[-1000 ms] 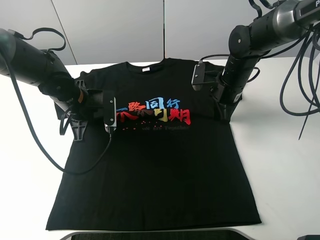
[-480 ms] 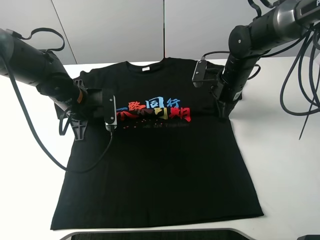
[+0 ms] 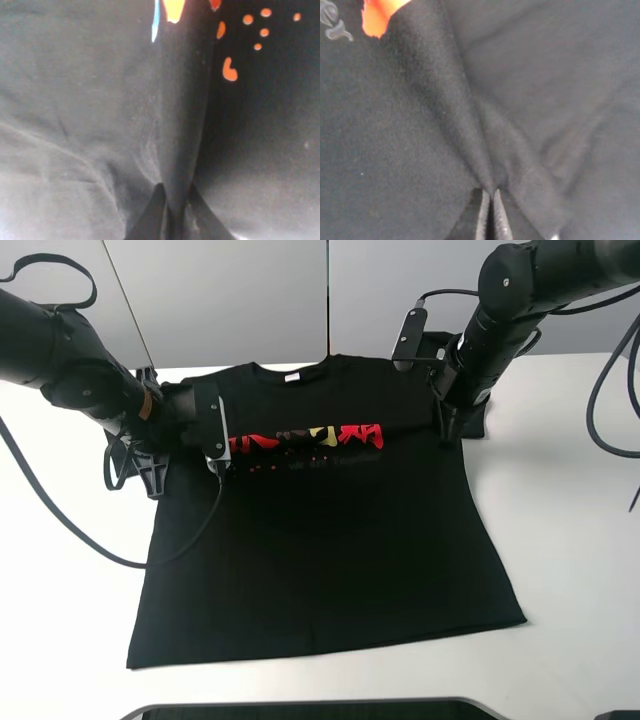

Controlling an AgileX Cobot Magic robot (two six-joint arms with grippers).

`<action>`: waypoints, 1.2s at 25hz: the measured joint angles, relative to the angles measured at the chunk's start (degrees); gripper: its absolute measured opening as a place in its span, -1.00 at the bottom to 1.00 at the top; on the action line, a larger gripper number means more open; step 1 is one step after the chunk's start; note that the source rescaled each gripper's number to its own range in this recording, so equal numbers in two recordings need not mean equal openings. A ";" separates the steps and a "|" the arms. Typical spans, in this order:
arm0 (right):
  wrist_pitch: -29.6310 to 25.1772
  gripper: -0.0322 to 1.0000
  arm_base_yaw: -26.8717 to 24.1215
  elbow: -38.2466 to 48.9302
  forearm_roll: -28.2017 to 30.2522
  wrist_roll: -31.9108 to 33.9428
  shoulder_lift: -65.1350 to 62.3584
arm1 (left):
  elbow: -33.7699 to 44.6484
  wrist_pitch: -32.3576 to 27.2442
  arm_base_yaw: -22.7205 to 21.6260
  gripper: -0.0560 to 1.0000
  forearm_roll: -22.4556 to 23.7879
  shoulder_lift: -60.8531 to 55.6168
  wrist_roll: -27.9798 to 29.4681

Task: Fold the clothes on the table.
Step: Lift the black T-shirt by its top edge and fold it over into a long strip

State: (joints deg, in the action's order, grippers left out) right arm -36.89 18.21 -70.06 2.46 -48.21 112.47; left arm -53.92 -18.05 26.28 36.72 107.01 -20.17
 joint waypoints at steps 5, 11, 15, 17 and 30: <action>0.00 -0.92 0.00 0.00 0.00 1.41 -5.40 | 0.10 -0.91 0.00 -0.89 2.03 -2.96 1.11; -0.71 -0.92 0.00 0.00 0.43 3.32 -11.54 | 0.10 -1.36 0.00 -0.89 12.05 -10.58 13.20; -1.39 -0.92 0.00 0.00 0.55 4.33 -15.67 | 0.10 -2.26 0.00 -0.89 15.04 -16.66 16.52; -1.99 -0.92 0.00 0.00 0.55 4.77 -17.83 | 0.10 -2.39 0.00 -0.89 15.39 -19.85 16.64; -9.35 -0.92 0.10 0.00 -2.06 5.70 -34.66 | 0.10 -13.18 8.71 -0.89 15.81 -33.52 16.71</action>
State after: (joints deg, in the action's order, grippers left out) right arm -46.24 18.32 -70.06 0.40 -42.51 77.81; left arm -53.83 -31.23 34.99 52.53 73.49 -3.46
